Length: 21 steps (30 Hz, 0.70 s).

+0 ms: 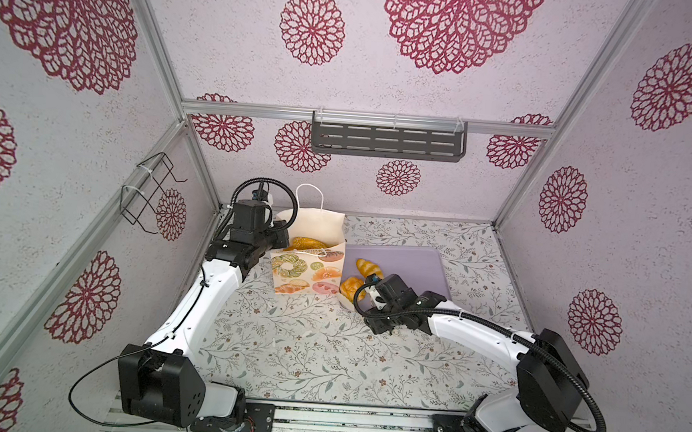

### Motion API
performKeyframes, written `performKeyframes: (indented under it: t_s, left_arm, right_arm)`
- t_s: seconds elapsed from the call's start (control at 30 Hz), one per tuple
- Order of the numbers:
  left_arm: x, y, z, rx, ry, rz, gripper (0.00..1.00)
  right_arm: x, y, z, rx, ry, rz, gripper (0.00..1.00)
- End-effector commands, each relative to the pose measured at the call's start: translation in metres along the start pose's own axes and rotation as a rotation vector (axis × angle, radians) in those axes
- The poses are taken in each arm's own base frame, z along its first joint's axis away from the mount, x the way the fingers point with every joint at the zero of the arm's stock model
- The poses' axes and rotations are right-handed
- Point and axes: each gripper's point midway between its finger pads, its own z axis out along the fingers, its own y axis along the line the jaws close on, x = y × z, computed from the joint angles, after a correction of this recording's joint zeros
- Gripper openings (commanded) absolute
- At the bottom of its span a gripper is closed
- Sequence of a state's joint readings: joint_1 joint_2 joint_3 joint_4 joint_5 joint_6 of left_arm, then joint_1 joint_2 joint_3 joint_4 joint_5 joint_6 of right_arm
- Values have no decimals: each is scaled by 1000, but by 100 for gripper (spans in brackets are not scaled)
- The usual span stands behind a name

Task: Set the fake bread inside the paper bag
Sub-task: 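Close the tongs on the orange flaky pastry with the right gripper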

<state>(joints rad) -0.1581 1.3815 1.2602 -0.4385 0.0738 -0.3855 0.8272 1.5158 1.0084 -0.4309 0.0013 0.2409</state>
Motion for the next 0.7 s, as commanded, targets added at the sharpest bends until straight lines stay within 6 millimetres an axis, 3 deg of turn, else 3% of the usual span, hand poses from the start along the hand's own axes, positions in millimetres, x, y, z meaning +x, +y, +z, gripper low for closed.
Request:
performKeyframes:
  t_s: [0.0, 0.4, 0.67]
  left_arm:
    - [-8, -9, 0, 32, -21, 16, 0]
    - [-8, -9, 1, 32, -18, 16, 0]
    - [-7, -9, 1, 32, -18, 16, 0]
  right_arm:
    - [-16, 0, -7, 28, -33, -35, 56]
    - [-12, -4, -4, 62, -3, -37, 42]
    - [-19, -6, -18, 71, -49, -31, 40]
